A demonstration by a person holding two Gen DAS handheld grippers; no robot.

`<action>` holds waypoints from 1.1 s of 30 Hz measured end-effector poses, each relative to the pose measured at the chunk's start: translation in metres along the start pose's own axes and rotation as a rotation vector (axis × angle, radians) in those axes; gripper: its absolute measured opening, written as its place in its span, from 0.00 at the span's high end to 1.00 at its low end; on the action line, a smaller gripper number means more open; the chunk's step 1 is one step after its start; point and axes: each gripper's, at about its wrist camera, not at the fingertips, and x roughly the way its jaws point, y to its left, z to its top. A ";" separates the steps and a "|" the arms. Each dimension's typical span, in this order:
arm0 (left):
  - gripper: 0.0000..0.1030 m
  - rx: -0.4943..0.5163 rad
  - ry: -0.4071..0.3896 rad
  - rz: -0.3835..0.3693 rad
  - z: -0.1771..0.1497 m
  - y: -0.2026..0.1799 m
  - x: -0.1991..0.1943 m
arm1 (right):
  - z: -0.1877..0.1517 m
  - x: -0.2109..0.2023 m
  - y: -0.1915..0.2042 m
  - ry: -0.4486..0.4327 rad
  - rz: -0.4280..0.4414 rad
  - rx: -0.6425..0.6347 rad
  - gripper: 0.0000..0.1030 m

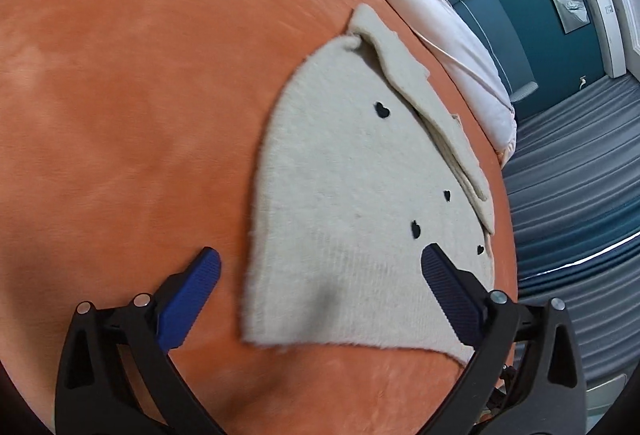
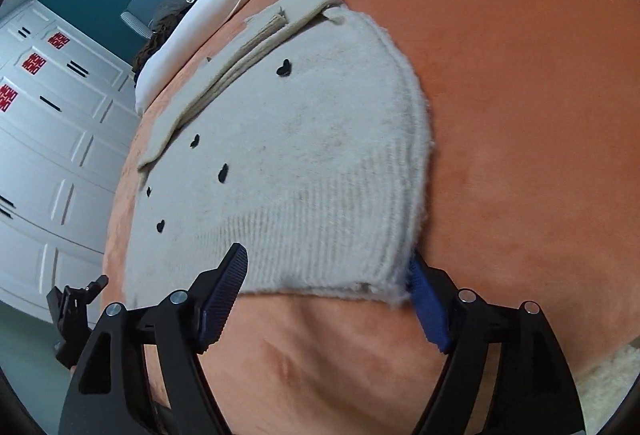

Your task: Fold small clothes

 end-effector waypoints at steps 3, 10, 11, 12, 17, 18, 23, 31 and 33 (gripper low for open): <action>0.11 0.022 0.007 0.008 0.004 -0.013 0.010 | 0.008 0.014 0.011 0.001 -0.005 0.020 0.34; 0.93 0.007 0.099 -0.042 0.008 -0.024 0.004 | 0.021 -0.001 0.027 -0.027 0.015 0.035 0.88; 0.93 0.016 0.084 -0.049 0.008 -0.026 -0.009 | 0.021 -0.012 0.032 -0.045 0.025 0.020 0.89; 0.94 0.023 0.076 -0.059 0.008 -0.027 -0.022 | 0.021 -0.024 0.037 -0.059 0.040 0.003 0.90; 0.94 0.062 0.084 -0.109 -0.004 -0.031 -0.077 | 0.013 -0.082 0.053 -0.078 0.024 -0.141 0.91; 0.94 0.080 0.089 -0.111 -0.011 -0.032 -0.088 | 0.008 -0.092 0.053 -0.068 0.018 -0.170 0.91; 0.94 0.199 0.205 -0.065 -0.068 -0.025 -0.136 | -0.033 -0.128 0.046 0.084 -0.067 -0.333 0.91; 0.94 0.169 0.399 0.001 -0.175 0.026 -0.229 | -0.162 -0.177 0.018 0.489 -0.096 -0.441 0.91; 0.94 0.102 0.392 -0.016 -0.184 0.032 -0.248 | -0.173 -0.192 0.018 0.495 -0.068 -0.415 0.91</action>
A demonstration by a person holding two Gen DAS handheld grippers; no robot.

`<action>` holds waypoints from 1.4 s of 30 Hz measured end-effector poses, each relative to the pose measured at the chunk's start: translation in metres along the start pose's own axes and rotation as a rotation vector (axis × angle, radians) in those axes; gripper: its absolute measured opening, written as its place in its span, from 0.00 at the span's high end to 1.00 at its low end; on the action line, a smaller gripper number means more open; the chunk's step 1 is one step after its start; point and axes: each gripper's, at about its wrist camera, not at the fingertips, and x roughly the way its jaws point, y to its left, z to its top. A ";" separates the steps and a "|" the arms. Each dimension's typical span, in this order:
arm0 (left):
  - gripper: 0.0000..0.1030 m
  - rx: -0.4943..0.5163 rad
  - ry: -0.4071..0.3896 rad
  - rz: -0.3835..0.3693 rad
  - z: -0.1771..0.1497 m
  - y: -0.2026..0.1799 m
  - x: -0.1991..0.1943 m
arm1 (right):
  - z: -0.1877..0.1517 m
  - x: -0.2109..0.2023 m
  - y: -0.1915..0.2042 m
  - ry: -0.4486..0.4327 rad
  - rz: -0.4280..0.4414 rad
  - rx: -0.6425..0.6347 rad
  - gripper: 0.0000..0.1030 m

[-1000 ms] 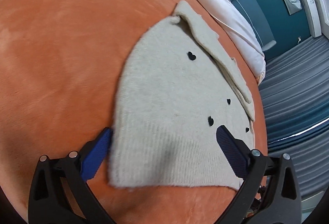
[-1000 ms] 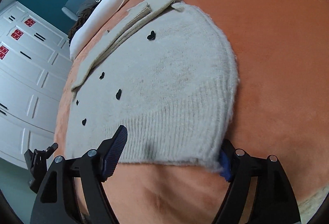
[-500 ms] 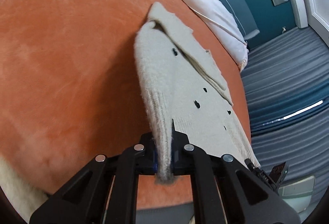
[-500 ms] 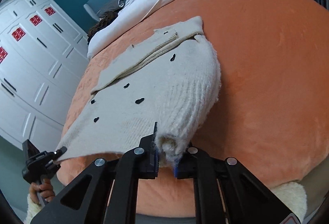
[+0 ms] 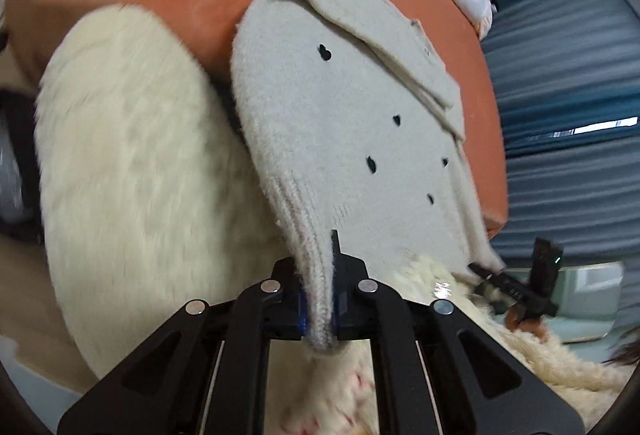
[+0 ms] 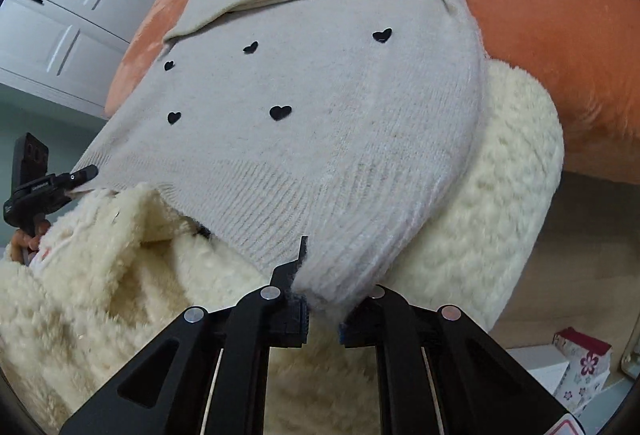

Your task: Fold small clothes

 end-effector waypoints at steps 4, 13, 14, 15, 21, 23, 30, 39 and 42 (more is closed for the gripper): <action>0.94 0.025 -0.075 -0.045 0.017 -0.023 -0.025 | 0.008 -0.028 0.005 -0.113 0.041 0.033 0.91; 0.93 0.258 -0.383 -0.049 0.197 -0.094 -0.001 | 0.181 -0.059 -0.032 -0.556 0.094 0.096 0.90; 0.93 0.251 -0.403 -0.018 0.211 -0.099 0.016 | 0.199 -0.051 -0.041 -0.577 0.097 0.126 0.88; 0.92 0.239 -0.406 0.003 0.229 -0.098 0.035 | 0.217 -0.039 -0.047 -0.595 0.103 0.162 0.86; 0.75 0.152 -0.345 0.099 0.276 -0.069 0.118 | 0.256 0.029 -0.069 -0.625 -0.046 0.355 0.73; 0.33 0.182 -0.384 0.106 0.272 -0.065 0.112 | 0.246 0.024 -0.073 -0.670 -0.032 0.365 0.49; 0.09 0.246 -0.410 0.197 0.281 -0.056 0.115 | 0.250 0.033 -0.083 -0.648 -0.209 0.278 0.33; 0.86 0.209 -0.238 0.215 0.306 -0.046 0.157 | 0.284 0.072 -0.098 -0.528 -0.236 0.251 0.91; 0.90 0.222 -0.295 0.155 0.308 -0.060 0.129 | 0.281 0.038 -0.091 -0.637 -0.139 0.243 0.92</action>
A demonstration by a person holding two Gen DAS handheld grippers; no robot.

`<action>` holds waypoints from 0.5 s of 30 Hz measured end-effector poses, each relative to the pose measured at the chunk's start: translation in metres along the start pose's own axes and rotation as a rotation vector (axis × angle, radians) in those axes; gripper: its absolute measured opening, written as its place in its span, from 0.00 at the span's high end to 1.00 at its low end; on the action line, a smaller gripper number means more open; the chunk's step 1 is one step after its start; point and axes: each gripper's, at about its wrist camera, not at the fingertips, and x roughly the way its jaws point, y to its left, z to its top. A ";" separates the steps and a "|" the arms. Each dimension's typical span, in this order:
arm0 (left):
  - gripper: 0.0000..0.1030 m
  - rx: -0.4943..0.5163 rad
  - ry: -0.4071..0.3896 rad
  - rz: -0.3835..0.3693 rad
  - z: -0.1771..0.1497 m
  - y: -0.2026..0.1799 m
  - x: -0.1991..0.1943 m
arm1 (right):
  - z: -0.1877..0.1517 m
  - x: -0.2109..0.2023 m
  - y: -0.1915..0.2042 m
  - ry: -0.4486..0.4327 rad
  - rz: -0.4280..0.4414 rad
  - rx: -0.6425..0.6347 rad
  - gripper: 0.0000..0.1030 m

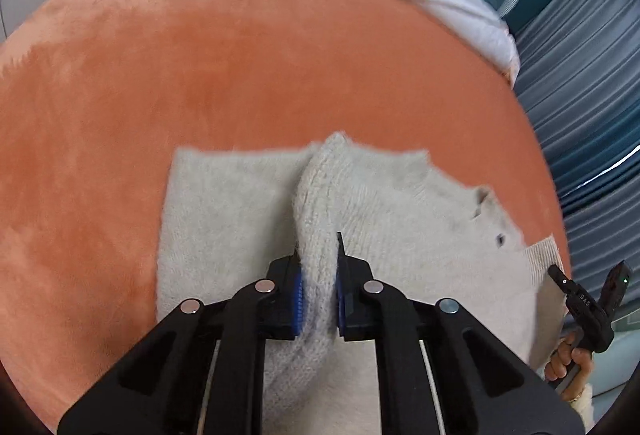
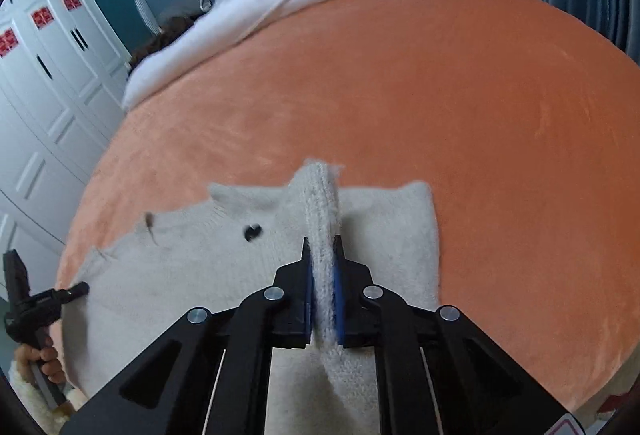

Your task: Fold small clothes

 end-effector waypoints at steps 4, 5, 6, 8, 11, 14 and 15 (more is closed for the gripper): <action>0.90 0.022 -0.128 -0.022 0.018 -0.017 -0.044 | 0.026 -0.052 0.003 -0.177 0.098 0.047 0.93; 0.90 0.024 -0.138 0.004 0.022 -0.015 -0.042 | 0.028 -0.052 0.000 -0.195 0.076 0.041 0.93; 0.90 0.029 -0.128 0.032 0.024 -0.011 -0.033 | 0.028 -0.040 -0.004 -0.171 0.035 0.029 0.93; 0.90 -0.006 -0.046 0.066 0.023 0.007 0.002 | 0.019 0.012 -0.026 -0.022 -0.050 0.047 0.93; 0.90 -0.056 0.043 0.127 0.014 0.025 0.040 | 0.006 0.048 -0.047 0.088 -0.084 0.120 0.93; 0.89 -0.023 -0.018 0.101 0.012 0.016 0.025 | 0.014 0.012 -0.039 -0.031 -0.002 0.142 0.93; 0.89 -0.011 -0.018 0.107 0.011 0.015 0.026 | 0.014 0.008 -0.037 -0.057 -0.010 0.124 0.93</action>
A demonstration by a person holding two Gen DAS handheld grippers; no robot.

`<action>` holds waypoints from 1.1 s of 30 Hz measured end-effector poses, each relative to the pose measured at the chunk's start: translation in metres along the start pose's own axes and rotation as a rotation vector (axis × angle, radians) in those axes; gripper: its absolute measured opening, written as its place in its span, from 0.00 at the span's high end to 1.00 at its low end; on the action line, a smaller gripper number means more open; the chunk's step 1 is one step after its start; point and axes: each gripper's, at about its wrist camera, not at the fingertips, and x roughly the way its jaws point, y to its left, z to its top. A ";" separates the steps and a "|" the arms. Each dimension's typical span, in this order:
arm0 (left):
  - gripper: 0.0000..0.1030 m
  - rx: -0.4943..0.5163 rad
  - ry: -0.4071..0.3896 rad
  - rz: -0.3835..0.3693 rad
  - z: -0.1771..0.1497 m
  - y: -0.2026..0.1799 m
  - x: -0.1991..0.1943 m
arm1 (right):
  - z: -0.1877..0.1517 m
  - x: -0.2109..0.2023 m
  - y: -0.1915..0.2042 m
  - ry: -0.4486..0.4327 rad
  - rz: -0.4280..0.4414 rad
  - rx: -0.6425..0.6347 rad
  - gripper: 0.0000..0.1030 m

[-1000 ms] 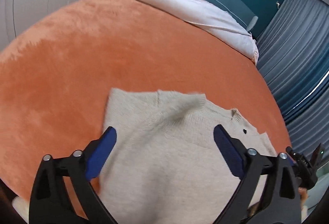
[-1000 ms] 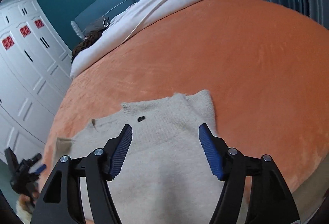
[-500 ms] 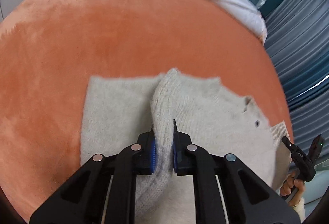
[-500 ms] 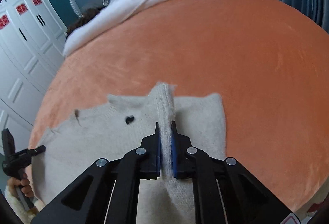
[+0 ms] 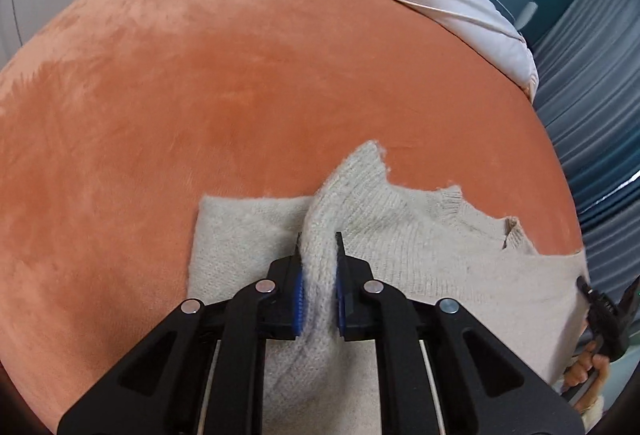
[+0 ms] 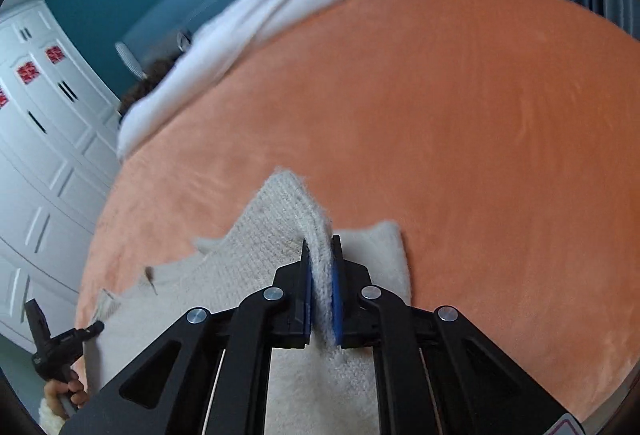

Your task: Fold small clothes

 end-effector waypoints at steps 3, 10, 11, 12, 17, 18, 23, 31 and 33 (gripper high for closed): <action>0.87 -0.015 0.049 0.027 -0.003 0.005 0.021 | -0.013 0.049 -0.009 0.176 -0.123 -0.052 0.92; 0.61 -0.008 -0.113 0.052 -0.012 -0.015 -0.055 | -0.029 -0.029 0.047 -0.020 -0.070 -0.124 0.82; 0.53 0.013 -0.149 0.036 -0.021 -0.027 -0.072 | -0.043 -0.035 0.071 -0.007 -0.020 -0.170 0.82; 0.48 0.023 -0.164 0.012 -0.032 -0.041 -0.082 | -0.056 -0.035 0.091 0.021 0.032 -0.204 0.82; 0.38 0.091 -0.095 -0.124 -0.090 -0.104 -0.080 | -0.156 -0.009 0.200 0.227 0.252 -0.406 0.82; 0.38 0.101 -0.073 -0.129 -0.099 -0.109 -0.074 | -0.173 -0.005 0.211 0.261 0.277 -0.426 0.82; 0.43 0.074 -0.054 -0.023 -0.115 -0.087 -0.060 | -0.187 0.016 0.188 0.308 0.256 -0.399 0.96; 0.56 -0.014 -0.027 0.076 -0.124 0.003 -0.055 | -0.146 -0.008 0.085 0.243 -0.014 -0.274 1.00; 0.57 0.017 -0.032 0.082 -0.128 0.004 -0.056 | -0.138 -0.011 0.074 0.221 -0.077 -0.254 1.00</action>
